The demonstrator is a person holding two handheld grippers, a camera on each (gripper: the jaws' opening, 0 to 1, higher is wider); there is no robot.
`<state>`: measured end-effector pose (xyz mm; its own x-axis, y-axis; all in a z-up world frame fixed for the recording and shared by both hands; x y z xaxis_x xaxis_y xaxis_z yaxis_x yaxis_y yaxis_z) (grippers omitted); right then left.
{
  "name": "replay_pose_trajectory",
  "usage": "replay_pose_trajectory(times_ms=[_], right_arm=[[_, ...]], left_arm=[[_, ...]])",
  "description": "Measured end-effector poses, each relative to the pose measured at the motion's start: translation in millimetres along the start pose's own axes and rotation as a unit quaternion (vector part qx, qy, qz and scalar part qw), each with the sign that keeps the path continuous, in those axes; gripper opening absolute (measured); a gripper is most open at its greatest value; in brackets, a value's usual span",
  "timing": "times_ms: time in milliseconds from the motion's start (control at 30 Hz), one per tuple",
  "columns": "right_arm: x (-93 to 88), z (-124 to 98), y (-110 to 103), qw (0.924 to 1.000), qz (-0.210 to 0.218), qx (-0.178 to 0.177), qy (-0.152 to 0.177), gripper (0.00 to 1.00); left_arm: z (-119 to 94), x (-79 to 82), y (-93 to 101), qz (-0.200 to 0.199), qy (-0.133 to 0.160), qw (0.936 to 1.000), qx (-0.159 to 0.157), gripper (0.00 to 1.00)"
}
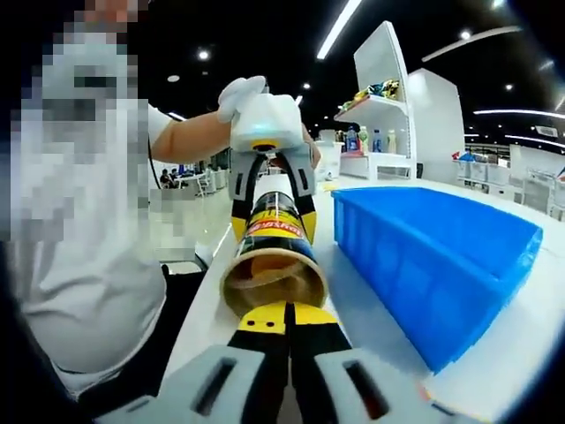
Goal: Open the lid of the chip container on the table, take out the chips, place them into the box in front of the container, and close the lid
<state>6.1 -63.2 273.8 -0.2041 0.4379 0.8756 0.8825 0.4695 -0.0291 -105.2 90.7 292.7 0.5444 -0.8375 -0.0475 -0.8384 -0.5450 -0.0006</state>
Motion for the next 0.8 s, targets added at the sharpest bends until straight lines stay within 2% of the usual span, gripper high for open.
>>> replay_pose_trajectory(times_ms=[133,200,300,400,467,500,567,633,700,767,800], right_arm=[[-2.6,-10.3,5.1,0.9997,0.021,-0.013,0.006,0.03],[-3.8,-16.4,7.5,0.9980,0.060,-0.017,0.016,0.07],[-5.6,-26.2,7.4,0.9965,0.077,-0.013,0.030,0.13],[-7.2,-33.4,4.5,0.9910,0.128,-0.001,0.040,0.16],[-7.9,-39.7,5.3,0.9872,0.155,-0.014,0.035,0.16],[-7.1,-41.7,4.2,0.9842,0.173,-0.013,0.036,0.17],[1.0,-47.8,-3.5,0.9775,0.198,0.014,0.072,0.18],[2.7,-50.4,-7.9,0.9721,0.221,0.027,0.076,0.19],[3.5,-51.4,-13.6,0.9633,0.253,0.043,0.077,0.19],[2.1,-48.1,-15.9,0.9493,0.302,0.051,0.070,0.19],[2.0,-45.5,-15.3,0.9381,0.335,0.051,0.070,0.19]], left_arm=[[-0.1,-0.2,-0.1,0.000,0.001,1.0000,0.000,0.54],[0.0,-0.3,-0.2,0.001,0.000,1.0000,-0.001,0.54],[0.4,-0.7,-0.9,0.001,-0.001,1.0000,-0.001,0.54],[0.3,-0.9,-1.1,0.001,0.000,1.0000,-0.001,0.54],[0.4,-0.8,-0.8,0.001,0.001,1.0000,0.000,0.55],[0.4,-0.9,-0.8,0.000,0.001,1.0000,0.000,0.55],[0.5,-1.0,-0.7,0.000,0.001,1.0000,0.000,0.55],[0.6,-1.2,-1.0,0.000,0.002,1.0000,-0.001,0.55],[0.5,-1.3,-1.3,0.000,0.001,1.0000,-0.001,0.55],[0.5,-1.3,-1.2,0.001,0.001,1.0000,-0.001,0.55],[0.5,-1.3,-1.3,0.001,0.001,1.0000,-0.001,0.55]])
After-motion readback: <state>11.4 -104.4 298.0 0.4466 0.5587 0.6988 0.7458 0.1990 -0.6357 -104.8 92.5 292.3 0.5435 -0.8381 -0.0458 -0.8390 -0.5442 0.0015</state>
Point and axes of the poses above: the point that each gripper's makers call its tool centre point, and the gripper's own axes: z roughly forward along the fingers, y roughly to its right, x roughly out of its top, the point moved 7 cm from there along -z, roughly backward along the fingers, and after that the axes turned 13 degrees about -y, right-handed, at the moved point
